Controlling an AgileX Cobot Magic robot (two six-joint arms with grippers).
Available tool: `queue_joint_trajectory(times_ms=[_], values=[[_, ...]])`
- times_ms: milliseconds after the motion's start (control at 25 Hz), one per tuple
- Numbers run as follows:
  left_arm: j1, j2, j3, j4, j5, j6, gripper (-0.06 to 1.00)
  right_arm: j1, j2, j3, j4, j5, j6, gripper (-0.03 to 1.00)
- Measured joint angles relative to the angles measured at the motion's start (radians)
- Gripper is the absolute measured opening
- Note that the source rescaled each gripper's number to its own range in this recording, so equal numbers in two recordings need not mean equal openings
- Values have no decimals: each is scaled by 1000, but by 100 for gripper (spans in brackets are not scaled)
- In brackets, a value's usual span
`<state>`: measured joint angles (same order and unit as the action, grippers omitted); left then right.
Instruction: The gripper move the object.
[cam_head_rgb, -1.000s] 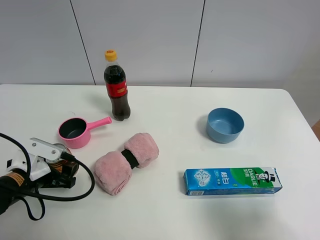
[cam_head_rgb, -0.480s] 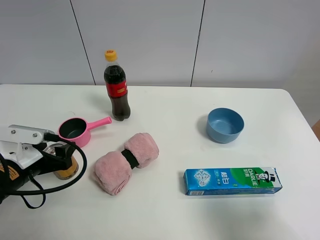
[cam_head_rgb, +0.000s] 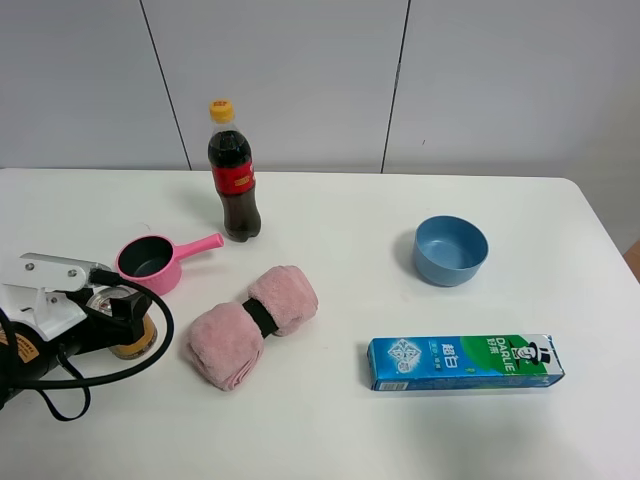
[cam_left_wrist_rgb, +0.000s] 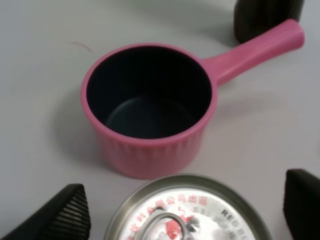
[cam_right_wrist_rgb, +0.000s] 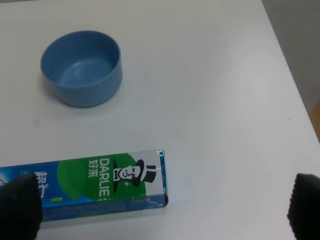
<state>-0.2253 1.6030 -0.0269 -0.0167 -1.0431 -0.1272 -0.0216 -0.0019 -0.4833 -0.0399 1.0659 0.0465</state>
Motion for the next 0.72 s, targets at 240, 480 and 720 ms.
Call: queue_joint_trajectory(times_ms=[240,480,720], values=[[0,0,-8,-1,-128,-3,38,0,0,0,0,0,0,100],[0,-1,-138,40,-26,-46,38,0,0,0,0,0,0,100],[0,-3,-380,160,397,-116,38,0,0,0,0,0,0,100]])
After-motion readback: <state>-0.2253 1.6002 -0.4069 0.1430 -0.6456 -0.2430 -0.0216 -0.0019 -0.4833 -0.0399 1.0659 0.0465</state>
